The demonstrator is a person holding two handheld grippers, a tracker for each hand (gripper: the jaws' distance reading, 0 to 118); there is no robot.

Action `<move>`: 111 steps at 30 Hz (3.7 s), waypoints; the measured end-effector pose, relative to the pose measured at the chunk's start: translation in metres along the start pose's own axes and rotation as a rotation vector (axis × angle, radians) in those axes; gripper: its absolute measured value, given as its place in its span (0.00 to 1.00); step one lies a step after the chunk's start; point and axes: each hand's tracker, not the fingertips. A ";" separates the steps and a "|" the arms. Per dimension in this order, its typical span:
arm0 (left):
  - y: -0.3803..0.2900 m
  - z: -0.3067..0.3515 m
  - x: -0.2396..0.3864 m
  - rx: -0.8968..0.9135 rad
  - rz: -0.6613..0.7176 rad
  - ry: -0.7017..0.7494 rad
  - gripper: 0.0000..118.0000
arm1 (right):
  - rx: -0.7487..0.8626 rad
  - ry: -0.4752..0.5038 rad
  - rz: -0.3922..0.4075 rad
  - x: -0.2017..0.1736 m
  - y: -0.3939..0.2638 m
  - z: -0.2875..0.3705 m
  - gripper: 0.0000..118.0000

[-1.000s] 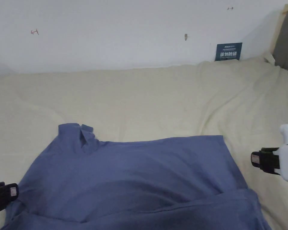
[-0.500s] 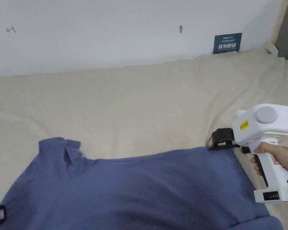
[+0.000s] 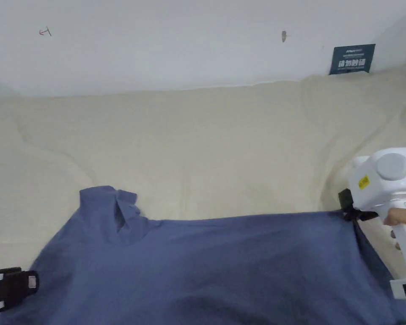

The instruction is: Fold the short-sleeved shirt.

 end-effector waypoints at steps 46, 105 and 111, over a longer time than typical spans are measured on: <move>0.077 0.048 0.024 0.063 -0.111 -0.011 0.01 | 0.184 0.010 0.157 -0.005 -0.031 0.139 0.01; -0.168 0.090 -0.143 0.032 0.564 -0.530 1.00 | 0.488 0.299 0.366 -0.184 -0.304 0.169 0.00; -0.169 0.060 -0.146 -0.024 0.507 -0.563 0.99 | 0.449 0.295 0.379 -0.195 -0.299 0.162 0.00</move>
